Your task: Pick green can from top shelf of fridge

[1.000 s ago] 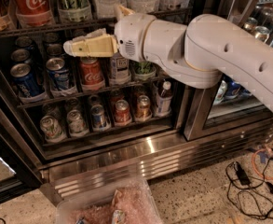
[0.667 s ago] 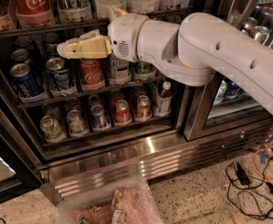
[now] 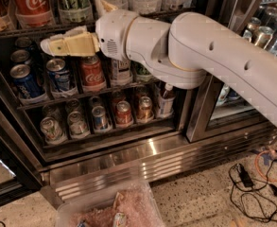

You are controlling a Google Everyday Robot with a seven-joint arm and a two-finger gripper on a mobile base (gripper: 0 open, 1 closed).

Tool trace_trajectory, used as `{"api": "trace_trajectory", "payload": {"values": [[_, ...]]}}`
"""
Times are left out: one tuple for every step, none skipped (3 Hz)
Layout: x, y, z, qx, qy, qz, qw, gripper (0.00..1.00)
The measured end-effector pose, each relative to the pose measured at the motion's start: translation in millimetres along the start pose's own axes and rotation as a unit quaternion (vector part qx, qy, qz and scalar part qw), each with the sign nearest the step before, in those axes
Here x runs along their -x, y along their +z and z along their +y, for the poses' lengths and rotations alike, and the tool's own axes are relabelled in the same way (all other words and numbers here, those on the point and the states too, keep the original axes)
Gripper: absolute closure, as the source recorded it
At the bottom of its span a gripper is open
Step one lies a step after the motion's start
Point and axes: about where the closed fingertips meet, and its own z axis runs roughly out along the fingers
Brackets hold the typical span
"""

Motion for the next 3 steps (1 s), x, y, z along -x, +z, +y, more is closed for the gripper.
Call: {"api": "trace_trajectory", "payload": {"values": [[12.9,3.5,7.0,-0.035,0.002,-0.017,0.9992,0.00],[12.9,3.5,7.0,-0.035,0.002,-0.017,0.9992,0.00],[13.2,2.2,5.9,-0.060,-0.001,-0.016,0.9980,0.00]]}}
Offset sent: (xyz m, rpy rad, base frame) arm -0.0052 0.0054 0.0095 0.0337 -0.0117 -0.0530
